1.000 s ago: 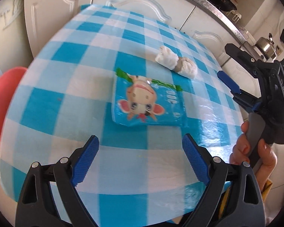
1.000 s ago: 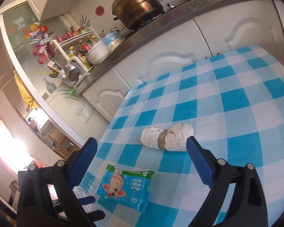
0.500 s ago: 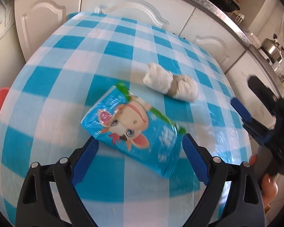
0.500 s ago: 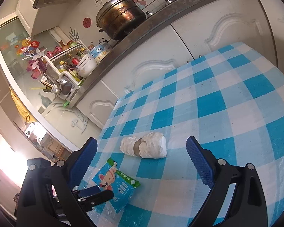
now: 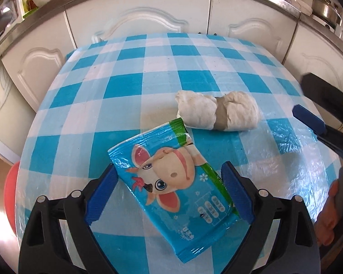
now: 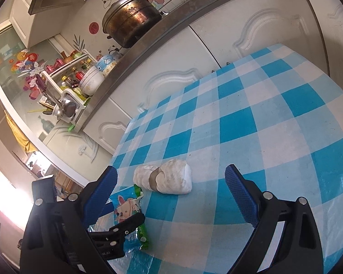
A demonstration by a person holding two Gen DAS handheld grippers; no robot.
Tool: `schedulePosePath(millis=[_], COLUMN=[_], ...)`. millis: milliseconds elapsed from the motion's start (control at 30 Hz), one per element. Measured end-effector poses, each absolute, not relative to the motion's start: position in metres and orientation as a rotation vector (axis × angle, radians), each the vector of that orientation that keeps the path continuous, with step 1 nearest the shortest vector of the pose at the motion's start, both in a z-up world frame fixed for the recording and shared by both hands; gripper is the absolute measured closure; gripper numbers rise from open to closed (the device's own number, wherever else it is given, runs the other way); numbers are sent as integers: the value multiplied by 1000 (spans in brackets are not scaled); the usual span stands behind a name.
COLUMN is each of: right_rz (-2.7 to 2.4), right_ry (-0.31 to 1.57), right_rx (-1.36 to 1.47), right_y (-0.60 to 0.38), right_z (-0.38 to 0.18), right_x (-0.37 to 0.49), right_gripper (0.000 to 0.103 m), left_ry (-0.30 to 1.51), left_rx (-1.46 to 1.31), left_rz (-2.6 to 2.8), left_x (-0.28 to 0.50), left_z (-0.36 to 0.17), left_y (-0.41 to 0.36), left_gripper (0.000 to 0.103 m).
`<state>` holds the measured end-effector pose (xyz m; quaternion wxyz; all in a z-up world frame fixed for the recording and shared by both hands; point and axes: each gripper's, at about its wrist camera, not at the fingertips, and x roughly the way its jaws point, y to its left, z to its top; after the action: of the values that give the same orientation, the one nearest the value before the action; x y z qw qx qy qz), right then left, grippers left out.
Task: Collect trash
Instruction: 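Grasp the blue cartoon wet-wipe pack with the left gripper, then grasp the white cloth roll with the right gripper while the left holds the wipe pack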
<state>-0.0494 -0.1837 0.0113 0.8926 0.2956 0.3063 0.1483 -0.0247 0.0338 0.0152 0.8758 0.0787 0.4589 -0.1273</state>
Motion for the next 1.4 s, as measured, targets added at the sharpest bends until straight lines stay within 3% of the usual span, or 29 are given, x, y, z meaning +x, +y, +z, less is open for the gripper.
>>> schedulePosePath(millis=[367, 633, 1233, 1400], right_rz=[316, 321, 227, 204], right_ry=[753, 800, 865, 866], right_rx=[456, 399, 185, 160], right_y=[-143, -117, -84, -84], right_z=[7, 2, -3, -3], right_x=[-13, 3, 19, 18], right_gripper=[9, 9, 7, 15], left_ry=[943, 930, 930, 928], left_rx=[168, 147, 44, 20], left_rz=[-227, -234, -212, -221], left_x=[-26, -27, -27, -28], left_z=[7, 10, 15, 15], left_y=[30, 43, 97, 103], left_gripper=[9, 22, 24, 24])
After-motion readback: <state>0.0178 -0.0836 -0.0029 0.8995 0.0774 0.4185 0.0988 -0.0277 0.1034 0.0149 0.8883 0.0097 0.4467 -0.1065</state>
